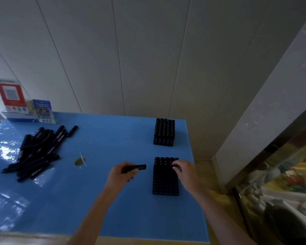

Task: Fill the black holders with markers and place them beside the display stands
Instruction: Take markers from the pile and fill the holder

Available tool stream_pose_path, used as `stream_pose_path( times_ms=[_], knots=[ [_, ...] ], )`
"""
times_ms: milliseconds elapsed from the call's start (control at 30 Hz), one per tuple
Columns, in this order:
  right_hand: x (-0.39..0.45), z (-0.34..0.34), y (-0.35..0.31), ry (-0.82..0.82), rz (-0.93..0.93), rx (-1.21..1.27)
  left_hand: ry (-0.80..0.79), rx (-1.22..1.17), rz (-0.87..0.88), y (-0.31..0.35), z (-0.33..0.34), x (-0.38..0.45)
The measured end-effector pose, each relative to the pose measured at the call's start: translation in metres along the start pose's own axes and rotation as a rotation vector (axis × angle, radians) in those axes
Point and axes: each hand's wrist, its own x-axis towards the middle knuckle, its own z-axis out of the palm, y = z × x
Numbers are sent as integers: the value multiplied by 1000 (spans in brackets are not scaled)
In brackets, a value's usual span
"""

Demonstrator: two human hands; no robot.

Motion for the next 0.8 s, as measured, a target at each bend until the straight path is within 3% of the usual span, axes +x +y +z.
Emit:
stream_pose_path(
  times_ms=[400,600,800],
  knots=[
    [0,-19,-29,51,-12,95,-31,102,58,17,23,-6],
    [3,-35,-63,-105,28,436,-101,293,212,20,37,-5],
    [3,-37,-70,-176,18,501,-156,395,334,22,47,-5]
  ],
)
